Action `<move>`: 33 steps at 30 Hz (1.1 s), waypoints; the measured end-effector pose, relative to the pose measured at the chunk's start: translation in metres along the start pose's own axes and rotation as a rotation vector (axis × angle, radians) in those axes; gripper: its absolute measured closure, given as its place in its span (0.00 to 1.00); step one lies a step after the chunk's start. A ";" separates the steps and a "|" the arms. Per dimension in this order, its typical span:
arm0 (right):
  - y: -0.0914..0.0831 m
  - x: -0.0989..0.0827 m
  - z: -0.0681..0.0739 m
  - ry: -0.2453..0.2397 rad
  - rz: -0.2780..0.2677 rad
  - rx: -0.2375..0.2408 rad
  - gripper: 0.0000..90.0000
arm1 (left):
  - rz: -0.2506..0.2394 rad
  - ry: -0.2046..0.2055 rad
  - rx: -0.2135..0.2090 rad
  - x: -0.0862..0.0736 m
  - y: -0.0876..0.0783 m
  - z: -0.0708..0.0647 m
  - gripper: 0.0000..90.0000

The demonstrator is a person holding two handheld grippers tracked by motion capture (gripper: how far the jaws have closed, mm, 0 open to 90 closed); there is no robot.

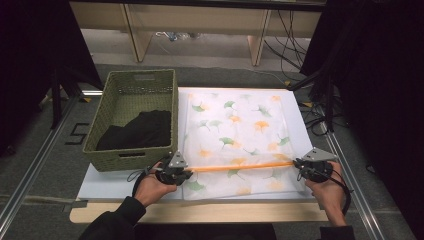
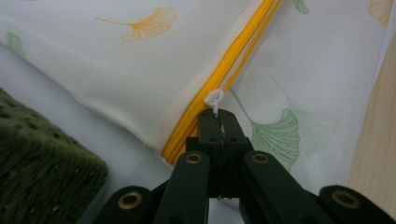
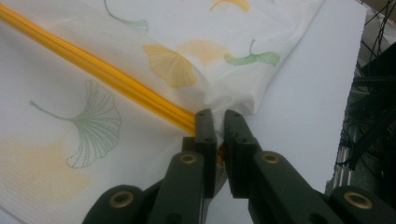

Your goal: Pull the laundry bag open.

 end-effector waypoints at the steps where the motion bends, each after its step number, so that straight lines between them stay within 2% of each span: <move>1: 0.000 0.000 0.000 0.000 0.000 0.000 0.96 | 0.000 0.000 0.000 0.000 0.000 0.000 1.00; 4: -0.001 -0.001 -0.001 -0.005 0.006 -0.008 0.96 | 0.010 -0.014 0.001 -0.007 -0.003 0.003 1.00; 5: 0.001 -0.001 0.000 -0.003 0.008 0.006 0.96 | 0.008 -0.026 0.007 -0.009 -0.003 0.004 1.00; 7: 0.002 -0.001 0.000 -0.014 0.007 0.009 0.96 | 0.015 -0.025 0.011 -0.011 -0.005 0.005 1.00; 8: 0.002 -0.002 0.000 -0.003 0.013 0.007 0.96 | 0.022 -0.014 0.019 -0.013 -0.007 0.008 1.00; 11: 0.003 -0.004 -0.001 0.007 0.016 0.010 0.96 | 0.034 -0.025 0.035 -0.019 -0.008 0.013 1.00; 13: 0.003 -0.004 -0.001 -0.002 0.015 0.010 0.96 | 0.031 -0.019 0.039 -0.020 -0.008 0.014 1.00; 15: 0.003 -0.005 -0.001 -0.004 0.020 0.000 0.96 | 0.033 -0.039 0.035 -0.020 -0.009 0.013 1.00; 17: 0.004 -0.006 0.000 -0.005 0.030 0.015 0.96 | 0.031 -0.029 0.040 -0.019 -0.010 0.012 1.00; 18: 0.004 -0.006 0.000 0.003 0.028 0.003 0.96 | 0.034 -0.030 0.038 -0.019 -0.009 0.012 1.00; 19: 0.005 -0.007 0.001 0.013 0.032 0.016 0.96 | 0.035 -0.039 0.041 -0.018 -0.009 0.012 1.00; 20: 0.006 -0.009 -0.001 -0.007 0.040 0.018 0.96 | 0.027 -0.030 0.041 -0.017 -0.009 0.013 1.00; 21: 0.006 -0.009 -0.001 -0.007 0.040 0.018 0.96 | 0.026 -0.038 0.045 -0.016 -0.008 0.013 1.00; 25: 0.007 -0.017 -0.001 0.031 0.075 0.020 0.96 | 0.022 -0.055 0.025 -0.013 -0.007 0.006 1.00; 26: 0.008 -0.022 -0.003 0.030 0.088 0.036 0.96 | 0.013 -0.037 0.026 -0.010 -0.006 0.005 1.00; 27: 0.008 -0.024 -0.003 0.037 0.095 0.042 0.96 | 0.023 -0.060 0.029 -0.010 -0.004 0.003 1.00; 28: 0.008 -0.024 -0.003 0.037 0.095 0.042 0.96 | 0.023 -0.060 0.029 -0.010 -0.004 0.003 1.00; 29: 0.009 -0.027 -0.003 0.050 0.099 0.048 0.95 | 0.029 -0.042 0.026 -0.010 -0.003 0.004 1.00; 30: 0.009 -0.028 -0.003 0.063 0.101 0.053 0.95 | 0.029 -0.062 0.029 -0.011 -0.001 0.004 1.00; 33: 0.009 -0.029 -0.002 0.073 0.111 0.058 0.94 | 0.048 -0.058 0.034 -0.012 0.003 0.005 1.00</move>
Point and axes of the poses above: each handheld gripper's, and its own axes: y roughly forward along the jaws, x roughly out of its top, z roughly to its left, the point moved 8 cm from there along y, roughly forward along the jaws, and after that the axes turned 7 degrees about x, right-handed, at the moved point
